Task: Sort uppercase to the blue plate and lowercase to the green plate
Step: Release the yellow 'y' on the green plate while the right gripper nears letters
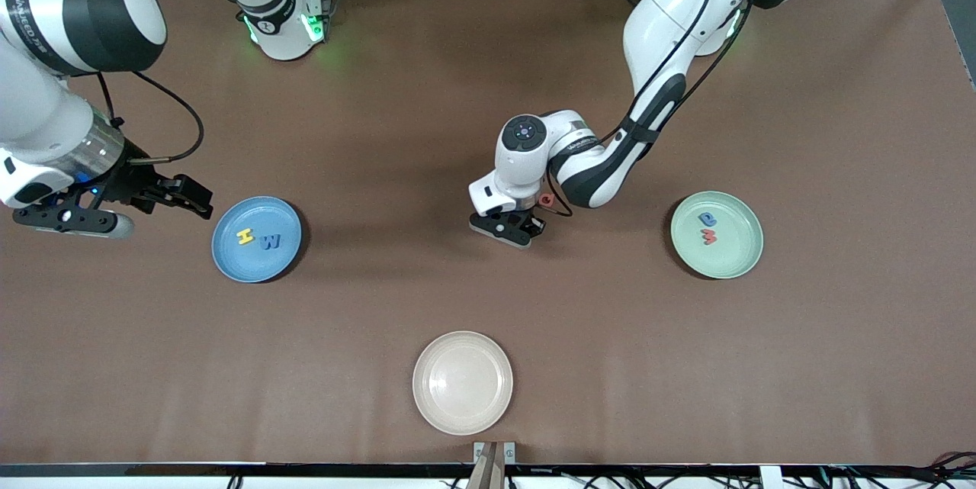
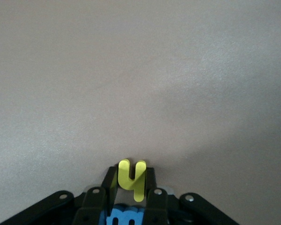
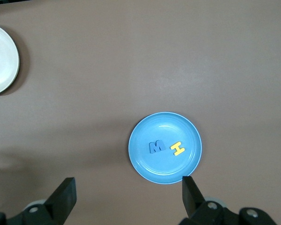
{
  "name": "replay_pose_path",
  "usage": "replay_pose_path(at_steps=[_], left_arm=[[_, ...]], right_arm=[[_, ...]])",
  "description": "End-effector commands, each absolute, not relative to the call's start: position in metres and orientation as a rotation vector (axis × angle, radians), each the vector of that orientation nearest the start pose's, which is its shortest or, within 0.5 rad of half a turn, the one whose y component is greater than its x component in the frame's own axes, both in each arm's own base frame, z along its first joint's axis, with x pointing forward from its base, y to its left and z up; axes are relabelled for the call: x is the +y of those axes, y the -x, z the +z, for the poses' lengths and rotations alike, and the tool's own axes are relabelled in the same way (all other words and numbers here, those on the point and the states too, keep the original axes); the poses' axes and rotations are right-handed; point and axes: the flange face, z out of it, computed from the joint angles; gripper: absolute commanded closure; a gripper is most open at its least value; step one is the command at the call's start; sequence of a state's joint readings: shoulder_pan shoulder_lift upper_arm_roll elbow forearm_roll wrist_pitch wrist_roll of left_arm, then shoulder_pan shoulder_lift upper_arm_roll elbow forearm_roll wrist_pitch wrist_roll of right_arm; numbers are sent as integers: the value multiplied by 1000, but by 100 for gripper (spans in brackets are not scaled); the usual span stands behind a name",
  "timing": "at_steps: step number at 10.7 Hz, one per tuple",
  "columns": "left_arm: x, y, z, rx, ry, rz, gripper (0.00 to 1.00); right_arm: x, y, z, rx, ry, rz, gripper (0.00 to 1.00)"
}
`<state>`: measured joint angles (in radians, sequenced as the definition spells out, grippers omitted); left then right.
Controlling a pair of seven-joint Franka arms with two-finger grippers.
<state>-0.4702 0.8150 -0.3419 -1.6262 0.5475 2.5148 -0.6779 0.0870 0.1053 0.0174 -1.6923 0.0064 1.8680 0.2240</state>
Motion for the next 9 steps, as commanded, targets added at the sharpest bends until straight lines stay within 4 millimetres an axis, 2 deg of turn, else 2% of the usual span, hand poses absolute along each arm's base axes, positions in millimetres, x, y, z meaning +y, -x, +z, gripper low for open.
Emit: replay_pose_path(at_steps=[1, 2, 5, 6, 7, 9], left_arm=[[-484, -507, 174, 756, 3039, -308, 94], [-484, -509, 178, 758, 3038, -318, 100], [-476, -513, 185, 755, 3006, -295, 100], [-469, -517, 196, 794, 2952, -266, 100], [-450, -529, 210, 844, 2887, -226, 100], [-394, -555, 242, 891, 2802, -132, 100]], right_arm=[[65, -596, 537, 194, 3095, -96, 0], [65, -596, 539, 191, 3094, -101, 0], [71, -598, 550, 175, 3087, -135, 0], [76, -598, 552, 156, 3087, -144, 0], [77, -598, 553, 153, 3086, -146, 0], [87, -598, 559, 143, 3082, -158, 0]])
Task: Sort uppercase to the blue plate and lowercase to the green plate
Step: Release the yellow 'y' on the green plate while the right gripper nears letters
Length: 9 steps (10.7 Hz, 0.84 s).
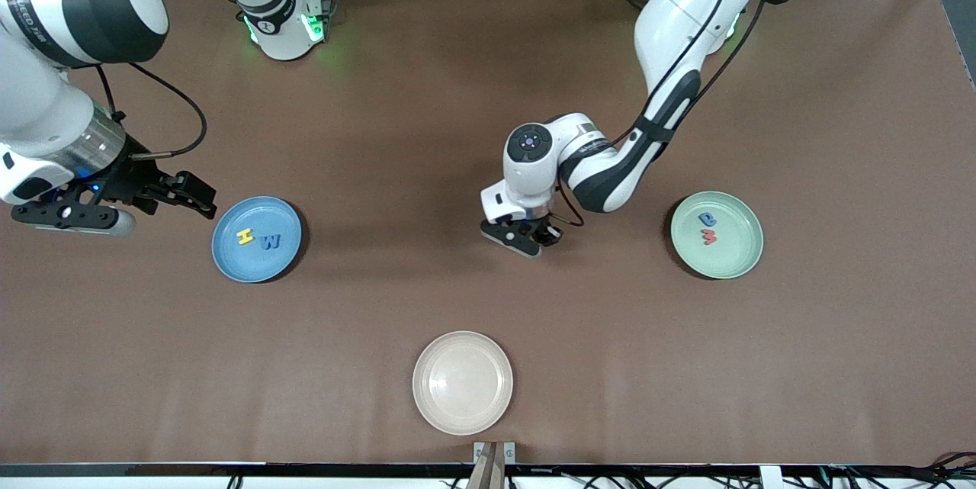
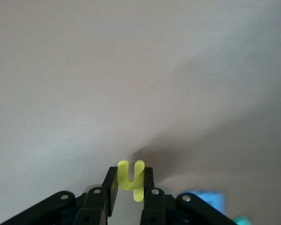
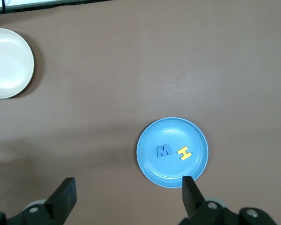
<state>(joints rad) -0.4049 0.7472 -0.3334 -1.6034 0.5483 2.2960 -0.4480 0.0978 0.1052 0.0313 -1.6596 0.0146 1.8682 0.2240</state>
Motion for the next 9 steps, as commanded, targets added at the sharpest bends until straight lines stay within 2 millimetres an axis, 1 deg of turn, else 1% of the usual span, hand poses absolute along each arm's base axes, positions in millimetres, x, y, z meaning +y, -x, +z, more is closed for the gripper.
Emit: replay_pose_path(at_steps=[1, 2, 4, 5, 6, 7, 8, 9], left_arm=[[-364, -561, 253, 903, 2797, -107, 100], [-332, -567, 258, 920, 2799, -69, 100], [-266, -570, 264, 951, 2797, 1, 100], [-235, -570, 265, 910, 2828, 29, 100], [-209, -570, 267, 897, 2862, 53, 100], [-183, -568, 267, 903, 2884, 77, 100], [-162, -565, 264, 897, 2892, 100, 100], [-132, -554, 259, 849, 2911, 142, 100]], right_arm=[[92, -598, 560, 162, 3078, -162, 0], [94, -598, 559, 197, 3074, -158, 0], [113, -595, 559, 167, 3071, -155, 0], [115, -596, 556, 191, 3069, -147, 0], [125, -594, 555, 217, 3065, -139, 0], [135, -593, 552, 245, 3060, -131, 0], [141, -593, 549, 252, 3059, -122, 0], [157, -590, 544, 216, 3062, -107, 0]])
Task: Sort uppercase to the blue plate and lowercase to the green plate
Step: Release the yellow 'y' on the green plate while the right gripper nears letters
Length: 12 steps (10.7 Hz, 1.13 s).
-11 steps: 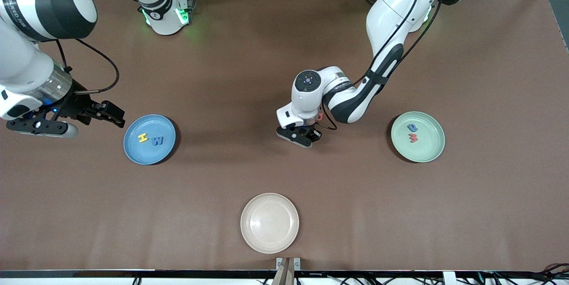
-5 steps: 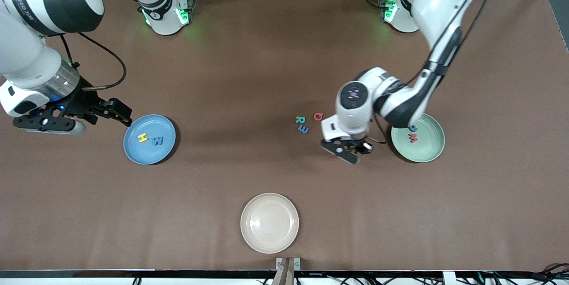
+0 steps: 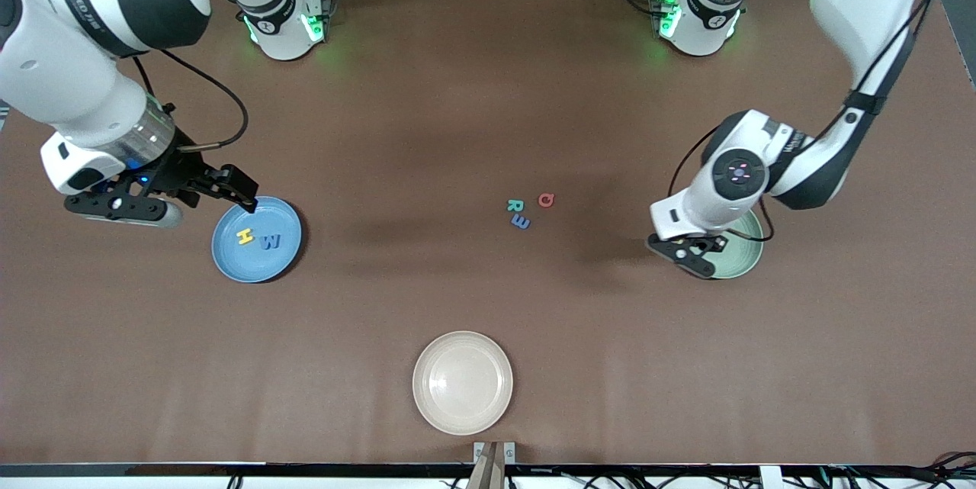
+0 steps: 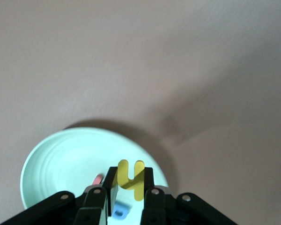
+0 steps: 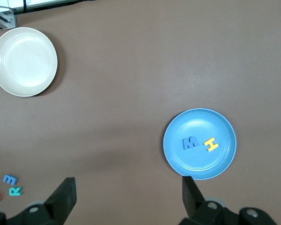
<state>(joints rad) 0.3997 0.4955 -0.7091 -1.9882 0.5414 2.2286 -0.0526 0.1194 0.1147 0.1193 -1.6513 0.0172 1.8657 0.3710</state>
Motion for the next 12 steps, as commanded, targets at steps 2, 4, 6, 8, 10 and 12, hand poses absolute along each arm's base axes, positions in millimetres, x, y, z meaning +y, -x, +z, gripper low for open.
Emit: replay_pose_path(at_steps=[2, 4, 6, 8, 10, 12], left_arm=[[-93, -550, 250, 831, 2949, 142, 100], [-65, -551, 242, 823, 2978, 122, 100], [-50, -555, 241, 798, 2991, 120, 75], [-42, -563, 243, 772, 3014, 91, 57], [-42, -566, 248, 730, 3027, 68, 45], [-38, -570, 266, 637, 3020, 25, 45]], right_arm=[[168, -589, 540, 188, 3063, -94, 0], [185, -586, 535, 140, 3069, -80, 0], [210, -579, 530, 76, 3080, -71, 0], [248, -568, 524, 64, 3080, -56, 0], [303, -560, 507, 8, 3084, -23, 0], [362, -546, 473, 30, 3139, -8, 0]])
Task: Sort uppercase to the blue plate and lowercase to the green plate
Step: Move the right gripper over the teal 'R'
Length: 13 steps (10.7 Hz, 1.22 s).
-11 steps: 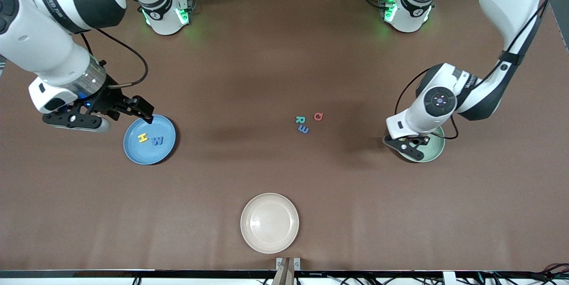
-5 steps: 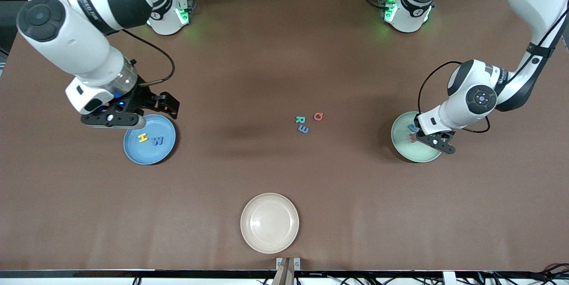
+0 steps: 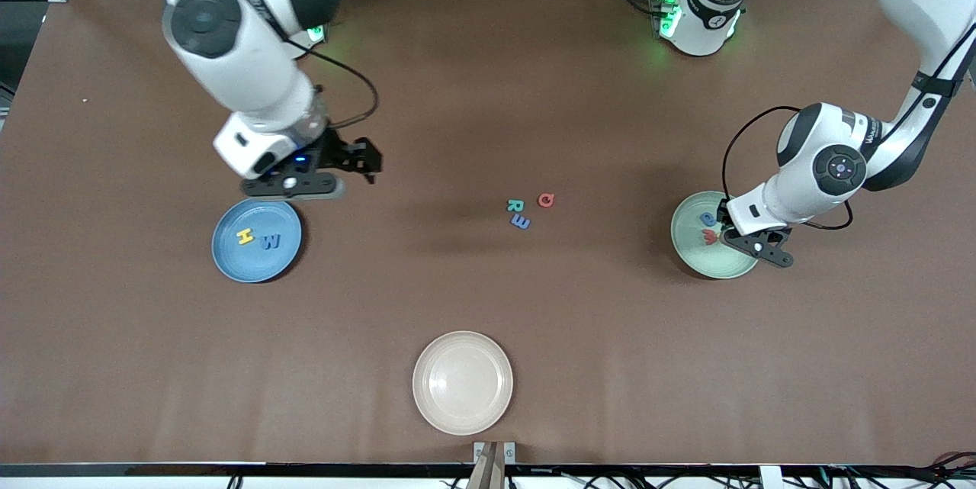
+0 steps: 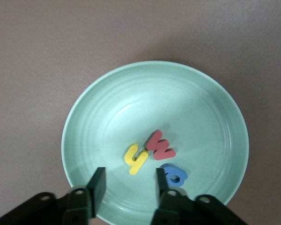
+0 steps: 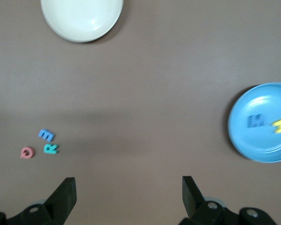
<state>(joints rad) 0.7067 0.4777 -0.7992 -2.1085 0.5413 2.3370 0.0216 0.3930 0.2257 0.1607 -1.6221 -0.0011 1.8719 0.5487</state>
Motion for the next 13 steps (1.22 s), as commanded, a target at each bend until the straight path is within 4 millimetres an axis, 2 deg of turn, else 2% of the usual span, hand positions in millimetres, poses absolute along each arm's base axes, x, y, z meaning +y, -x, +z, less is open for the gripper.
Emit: replay_pose_path(at_steps=[1, 3, 5, 6, 8, 10, 13], left_arm=[[-41, -573, 293, 549, 2991, -39, 46], [-59, -571, 334, 369, 3001, -109, 44], [-60, -570, 361, 267, 3002, -107, 41], [-58, -572, 379, 223, 3003, -83, 37], [-56, -577, 408, 124, 3054, -10, 34], [-55, -579, 418, 106, 3061, 12, 33], [-61, -579, 420, 123, 3062, 7, 30]], right_arm=[[394, -537, 454, 30, 3159, -5, 0], [448, -524, 407, 16, 3162, 10, 0], [484, -513, 363, -3, 3130, -12, 0], [496, -510, 344, 23, 3115, -21, 0], [518, -503, 321, -9, 3114, -5, 0], [540, -494, 298, -48, 3099, -12, 4], [554, -488, 267, -18, 3097, -7, 10]])
